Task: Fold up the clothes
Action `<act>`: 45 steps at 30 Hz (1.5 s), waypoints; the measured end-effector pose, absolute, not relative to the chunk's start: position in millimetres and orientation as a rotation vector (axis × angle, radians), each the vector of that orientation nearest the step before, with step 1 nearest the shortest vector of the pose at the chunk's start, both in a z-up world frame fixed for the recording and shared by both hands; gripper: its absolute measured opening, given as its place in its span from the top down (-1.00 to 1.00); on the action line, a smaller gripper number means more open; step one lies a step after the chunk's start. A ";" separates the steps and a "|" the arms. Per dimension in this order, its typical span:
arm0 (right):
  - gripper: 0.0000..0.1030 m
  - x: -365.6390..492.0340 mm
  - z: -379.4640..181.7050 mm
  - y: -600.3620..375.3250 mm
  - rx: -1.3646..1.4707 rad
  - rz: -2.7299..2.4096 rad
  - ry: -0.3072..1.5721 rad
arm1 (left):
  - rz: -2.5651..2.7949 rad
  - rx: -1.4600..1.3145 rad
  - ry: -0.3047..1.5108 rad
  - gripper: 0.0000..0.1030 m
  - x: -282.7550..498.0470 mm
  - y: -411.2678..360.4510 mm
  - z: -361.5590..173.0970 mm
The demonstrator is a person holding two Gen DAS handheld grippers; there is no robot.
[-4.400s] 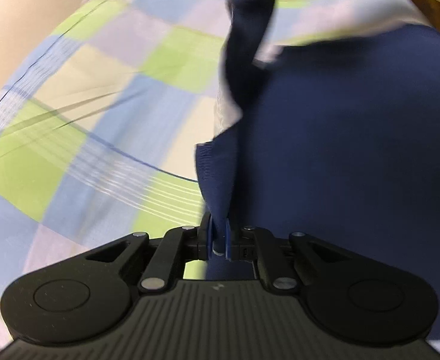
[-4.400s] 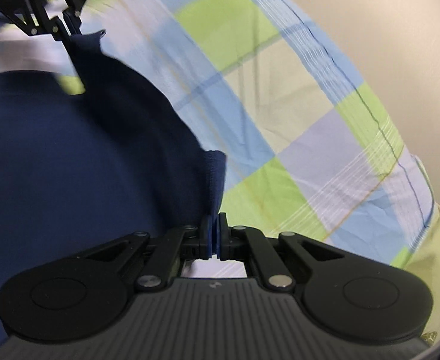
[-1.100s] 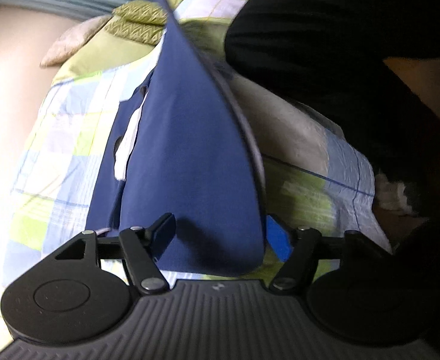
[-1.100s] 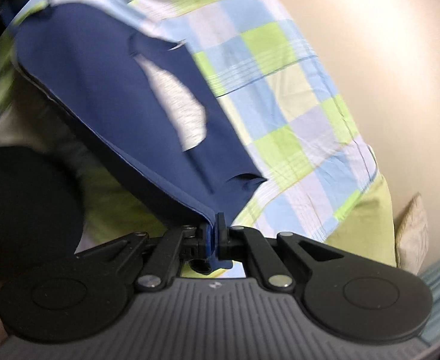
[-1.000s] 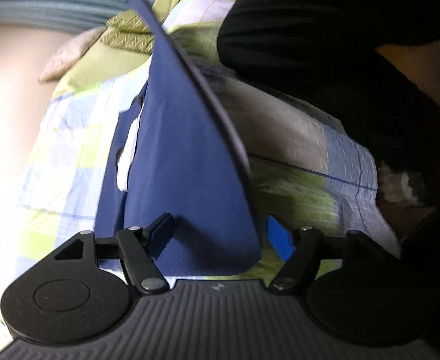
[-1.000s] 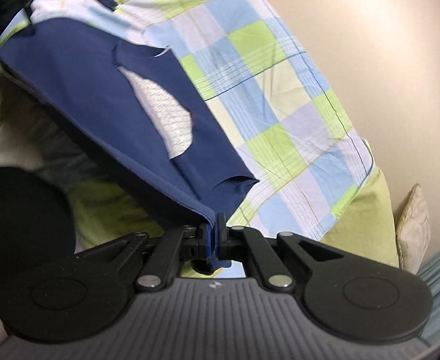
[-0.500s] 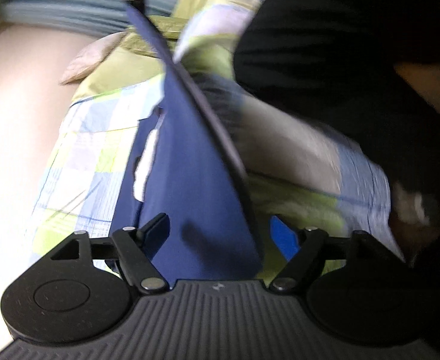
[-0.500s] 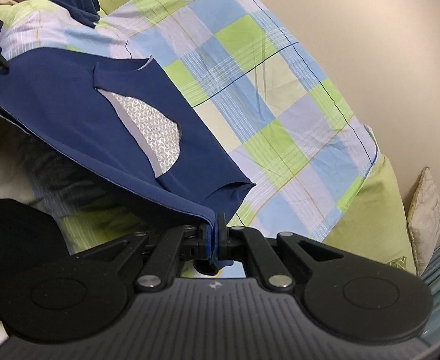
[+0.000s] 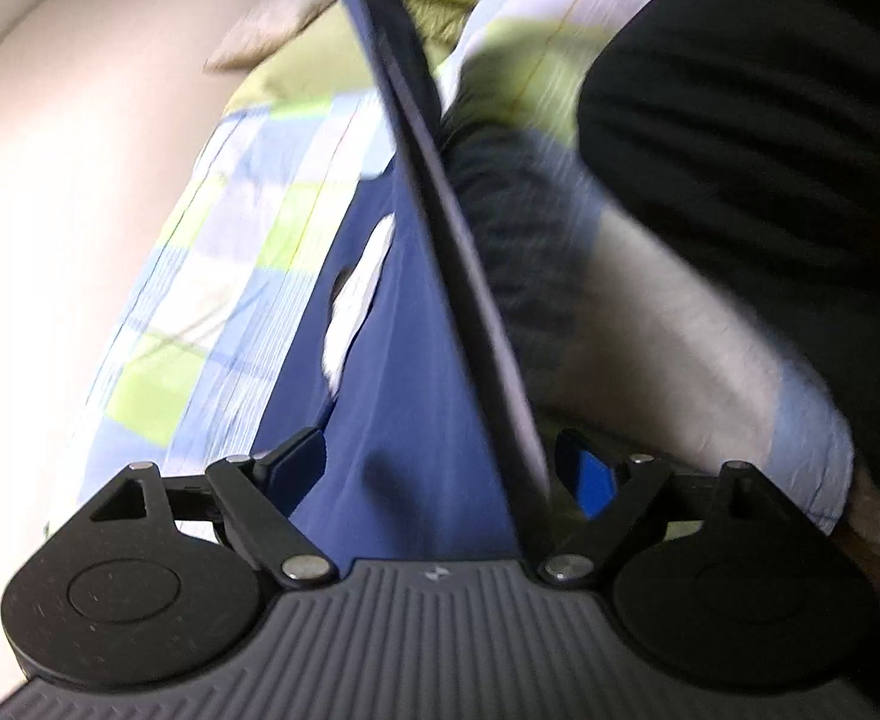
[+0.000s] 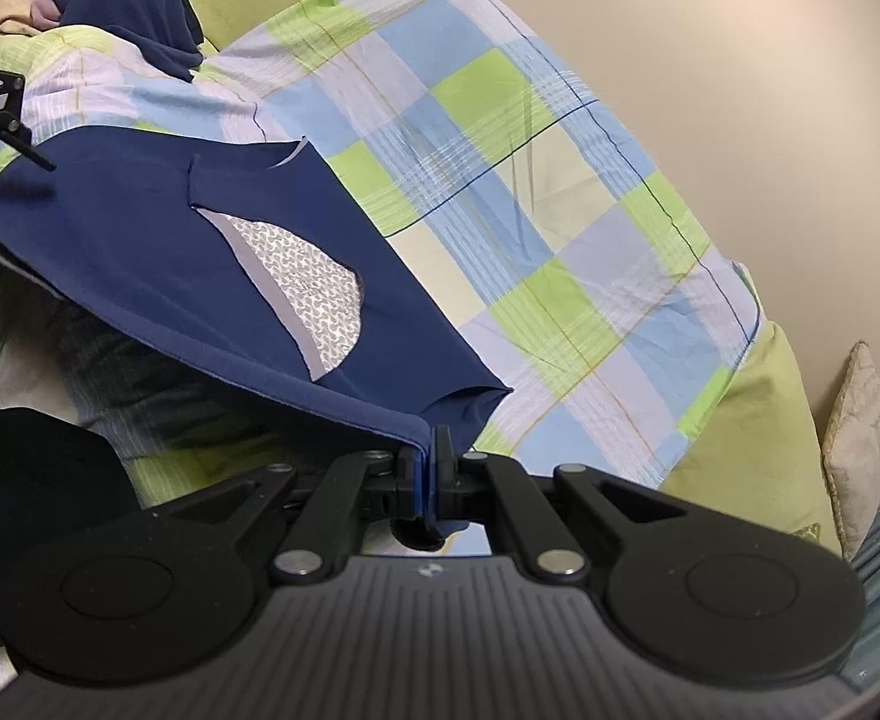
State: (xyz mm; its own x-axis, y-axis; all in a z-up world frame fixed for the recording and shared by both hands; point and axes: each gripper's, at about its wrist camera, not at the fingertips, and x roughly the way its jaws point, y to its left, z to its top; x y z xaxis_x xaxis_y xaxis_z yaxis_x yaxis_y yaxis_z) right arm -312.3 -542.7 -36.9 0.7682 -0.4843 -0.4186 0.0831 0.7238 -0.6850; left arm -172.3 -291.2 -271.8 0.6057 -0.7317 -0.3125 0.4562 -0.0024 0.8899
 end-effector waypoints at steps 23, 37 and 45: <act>1.00 -310.0 -50.9 -563.1 -0.670 -0.331 0.677 | -1.166 1.121 0.147 0.97 -59.5 -304.4 -120.4; 1.00 -125.8 -49.9 -690.2 -0.540 -0.274 0.825 | -1.233 0.979 0.570 0.95 152.9 -471.5 -103.8; 0.96 -86.4 -106.9 -729.7 -0.332 -0.230 0.877 | -1.166 0.815 0.586 0.03 176.0 -453.1 -132.8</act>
State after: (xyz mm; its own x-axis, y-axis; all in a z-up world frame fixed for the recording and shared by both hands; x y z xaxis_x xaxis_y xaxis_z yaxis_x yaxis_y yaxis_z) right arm -86.4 -729.7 -106.9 0.6199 -0.3307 -0.7116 0.0618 0.9246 -0.3759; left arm 176.0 -453.1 -132.8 0.3038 -0.5623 -0.7691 0.9527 0.1729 0.2498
